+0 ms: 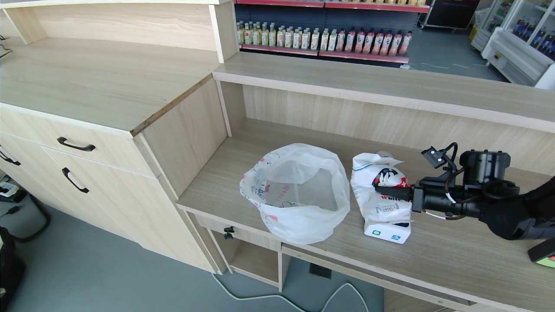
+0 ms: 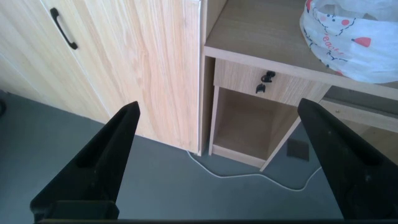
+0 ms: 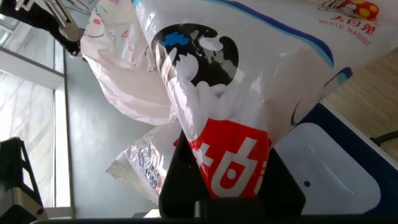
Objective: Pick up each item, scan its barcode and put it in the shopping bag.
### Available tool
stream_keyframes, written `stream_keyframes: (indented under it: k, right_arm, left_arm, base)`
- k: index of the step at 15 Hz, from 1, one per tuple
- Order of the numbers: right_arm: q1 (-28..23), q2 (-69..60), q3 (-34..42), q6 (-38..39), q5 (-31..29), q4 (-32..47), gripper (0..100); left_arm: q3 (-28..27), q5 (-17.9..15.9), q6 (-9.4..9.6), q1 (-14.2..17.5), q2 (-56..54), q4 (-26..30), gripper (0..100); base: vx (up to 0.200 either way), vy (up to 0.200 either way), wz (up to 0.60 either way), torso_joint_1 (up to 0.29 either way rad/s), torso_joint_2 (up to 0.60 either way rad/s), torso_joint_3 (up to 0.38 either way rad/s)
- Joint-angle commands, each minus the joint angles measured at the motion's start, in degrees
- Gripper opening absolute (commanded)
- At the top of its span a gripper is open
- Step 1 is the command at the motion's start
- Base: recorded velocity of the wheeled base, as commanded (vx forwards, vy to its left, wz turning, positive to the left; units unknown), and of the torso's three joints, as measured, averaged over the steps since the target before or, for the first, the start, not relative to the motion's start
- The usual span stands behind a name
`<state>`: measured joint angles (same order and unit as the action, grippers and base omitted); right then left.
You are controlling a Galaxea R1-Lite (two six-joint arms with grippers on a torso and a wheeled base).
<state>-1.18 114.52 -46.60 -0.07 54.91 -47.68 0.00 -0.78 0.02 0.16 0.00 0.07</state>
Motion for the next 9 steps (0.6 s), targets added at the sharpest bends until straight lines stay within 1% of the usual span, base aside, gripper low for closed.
stream_keyframes:
  k: [1,4,6,7,8,9]
  right_arm:
    - [-0.22,-1.14,-0.33,-0.01,0.90,-0.40,0]
    - [-0.31,-3.42,-0.42,-0.63,1.43,-0.57,0]
    - [-0.75,-12.21,0.02,-0.63,1.08,-3.21,0]
    - [-2.07,-18.10,1.43,-0.81,0.82,-2.68,0]
    - [-3.39,-22.76,3.80,-1.33,-0.24,-2.33,0]
    - [-4.88,-26.98,7.05,-3.97,-3.14,-2.51,0]
  left_arm:
    - [0.00,-0.01,-0.02,0.02,0.00,0.01,100]
    - [0.00,-0.01,-0.02,0.02,0.00,0.01,100]
    - [0.00,-0.01,-0.02,0.02,0.00,0.01,100]
    - [0.00,-0.01,0.06,0.02,0.00,0.01,100]
    - [0.00,-0.01,-0.02,0.02,0.00,0.01,100]
    - [0.00,-0.01,0.06,0.02,0.00,0.01,100]
  base:
    - [0.000,0.000,0.00,0.000,0.00,0.000]
    - [0.000,0.000,0.00,0.000,0.00,0.000]
    - [0.000,0.000,0.00,0.000,0.00,0.000]
    - [0.000,0.000,0.00,0.000,0.00,0.000]
    - [0.000,0.000,0.00,0.000,0.00,0.000]
    - [0.000,0.000,0.00,0.000,0.00,0.000]
